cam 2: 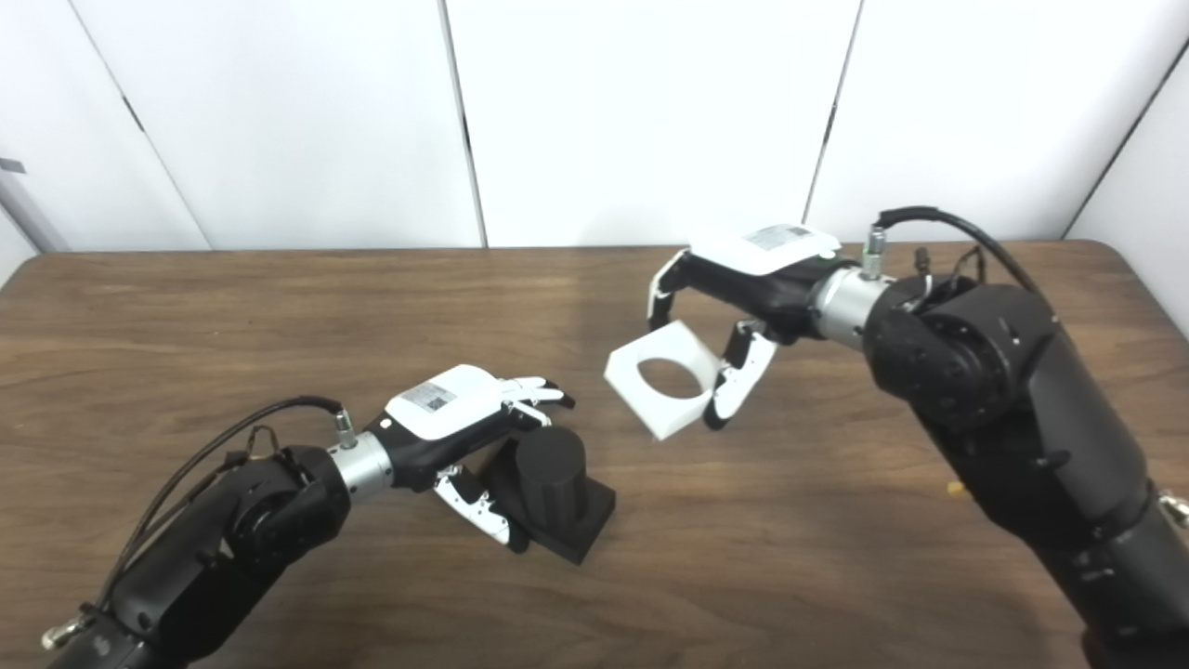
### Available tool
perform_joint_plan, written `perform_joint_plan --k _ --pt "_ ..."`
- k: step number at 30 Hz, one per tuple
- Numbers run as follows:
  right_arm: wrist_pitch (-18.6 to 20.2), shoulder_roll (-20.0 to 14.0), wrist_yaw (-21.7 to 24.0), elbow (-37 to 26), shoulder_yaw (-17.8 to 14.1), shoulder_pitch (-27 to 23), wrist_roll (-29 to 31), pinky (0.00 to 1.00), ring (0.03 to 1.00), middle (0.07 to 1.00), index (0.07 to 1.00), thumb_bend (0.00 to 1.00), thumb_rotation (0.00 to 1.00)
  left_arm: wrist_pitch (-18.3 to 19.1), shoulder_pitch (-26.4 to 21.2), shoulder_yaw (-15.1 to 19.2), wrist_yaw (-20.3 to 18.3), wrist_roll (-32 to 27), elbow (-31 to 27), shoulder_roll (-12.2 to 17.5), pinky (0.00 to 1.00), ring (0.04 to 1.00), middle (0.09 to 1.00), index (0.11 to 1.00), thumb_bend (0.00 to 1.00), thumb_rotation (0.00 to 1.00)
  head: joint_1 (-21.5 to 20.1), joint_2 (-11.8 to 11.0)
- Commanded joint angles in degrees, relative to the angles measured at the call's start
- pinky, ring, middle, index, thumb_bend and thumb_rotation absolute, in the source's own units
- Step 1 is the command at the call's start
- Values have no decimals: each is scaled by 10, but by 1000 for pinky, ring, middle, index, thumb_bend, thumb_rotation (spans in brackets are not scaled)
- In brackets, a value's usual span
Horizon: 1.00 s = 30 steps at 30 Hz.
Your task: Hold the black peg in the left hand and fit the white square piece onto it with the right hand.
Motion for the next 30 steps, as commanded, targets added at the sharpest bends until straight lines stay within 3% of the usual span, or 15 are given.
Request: perform_joint_plan --k 1,9,18,30 --pt "-5 4 -10 -14 -9 -28 8 722 808 734 479 521 127 21 3 -22 -33 39 25 -4 850 944 919 492 524 72 0 1" --pt "-24 32 -16 -7 8 -24 6 717 792 730 479 522 130 22 3 -23 -33 43 23 -5 845 941 922 492 523 73 3 2" --pt "-8 59 0 -25 28 -20 -3 745 802 732 478 522 130 26 1 -24 -34 41 26 -9 861 951 920 492 523 73 4 4" --pt "-23 86 -10 -11 40 -5 -2 747 796 730 479 523 130 37 2 -25 -39 43 17 -12 853 950 921 492 523 73 9 8"
